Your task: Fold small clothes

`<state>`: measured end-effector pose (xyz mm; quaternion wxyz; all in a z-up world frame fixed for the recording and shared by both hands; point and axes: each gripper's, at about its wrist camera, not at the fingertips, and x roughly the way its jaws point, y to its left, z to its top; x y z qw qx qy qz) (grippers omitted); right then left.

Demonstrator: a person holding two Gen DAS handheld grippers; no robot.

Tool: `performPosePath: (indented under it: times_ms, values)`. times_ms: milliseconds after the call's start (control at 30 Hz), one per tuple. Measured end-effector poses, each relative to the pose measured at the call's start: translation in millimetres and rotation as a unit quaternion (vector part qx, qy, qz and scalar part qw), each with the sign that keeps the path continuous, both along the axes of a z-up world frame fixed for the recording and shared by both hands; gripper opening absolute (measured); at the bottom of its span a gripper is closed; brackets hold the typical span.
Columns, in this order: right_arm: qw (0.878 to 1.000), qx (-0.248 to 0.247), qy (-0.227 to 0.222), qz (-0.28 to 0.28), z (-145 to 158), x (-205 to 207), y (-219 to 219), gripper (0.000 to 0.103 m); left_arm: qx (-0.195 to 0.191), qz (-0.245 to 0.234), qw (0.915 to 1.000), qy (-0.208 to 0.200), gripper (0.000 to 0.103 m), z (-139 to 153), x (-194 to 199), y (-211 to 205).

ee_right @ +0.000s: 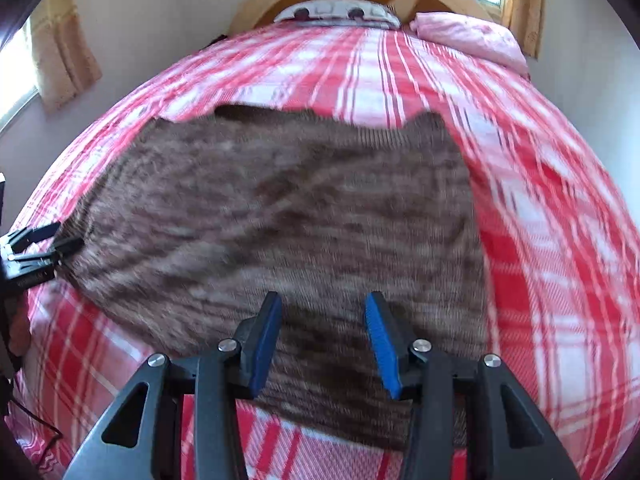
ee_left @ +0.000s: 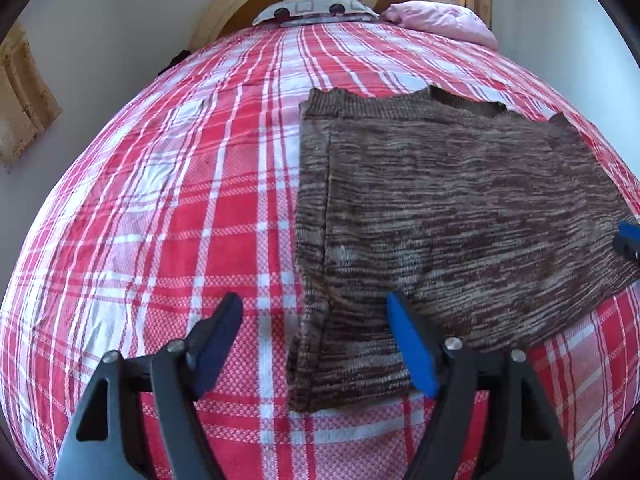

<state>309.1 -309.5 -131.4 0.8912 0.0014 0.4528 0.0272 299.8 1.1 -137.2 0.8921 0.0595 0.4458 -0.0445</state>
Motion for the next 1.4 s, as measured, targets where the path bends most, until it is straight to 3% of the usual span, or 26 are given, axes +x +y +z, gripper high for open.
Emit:
performPosePath:
  times_ms: [200, 467, 567, 700, 867, 1033, 1233, 1400]
  values:
    - [1.0, -0.012, -0.008, 0.006, -11, -28, -4, 0.045, -0.016, -0.001, 0.9999, 0.003, 0.078, -2, 0, 4]
    - [1.0, -0.027, 0.008, -0.006, -8, -25, 0, 0.045, -0.031, -0.019, 0.9993, -0.001, 0.079, 3, -14, 11]
    - [0.998, -0.061, -0.005, 0.0, 7, -32, 19, 0.045, -0.057, -0.019, 0.9981, -0.014, 0.08, 12, -26, 31]
    - [0.995, -0.058, -0.05, 0.059, 35, -37, 67, 0.046, -0.069, 0.002, 0.9969, -0.038, 0.086, 27, -30, 64]
    - [0.975, -0.104, -0.082, 0.179, 50, -27, 168, 0.046, -0.068, 0.037, 0.9955, -0.054, 0.086, 42, -20, 103]
    - [0.953, -0.136, -0.101, 0.25, 43, -20, 244, 0.046, -0.083, 0.022, 0.9943, -0.062, 0.087, 44, -17, 125]
    - [0.928, -0.192, -0.107, 0.3, 12, -28, 305, 0.046, -0.092, 0.04, 0.9936, -0.053, 0.094, 34, -7, 142]
    - [0.912, -0.247, -0.128, 0.301, -9, -33, 328, 0.046, -0.146, 0.037, 0.9881, -0.031, 0.094, 25, 4, 157]
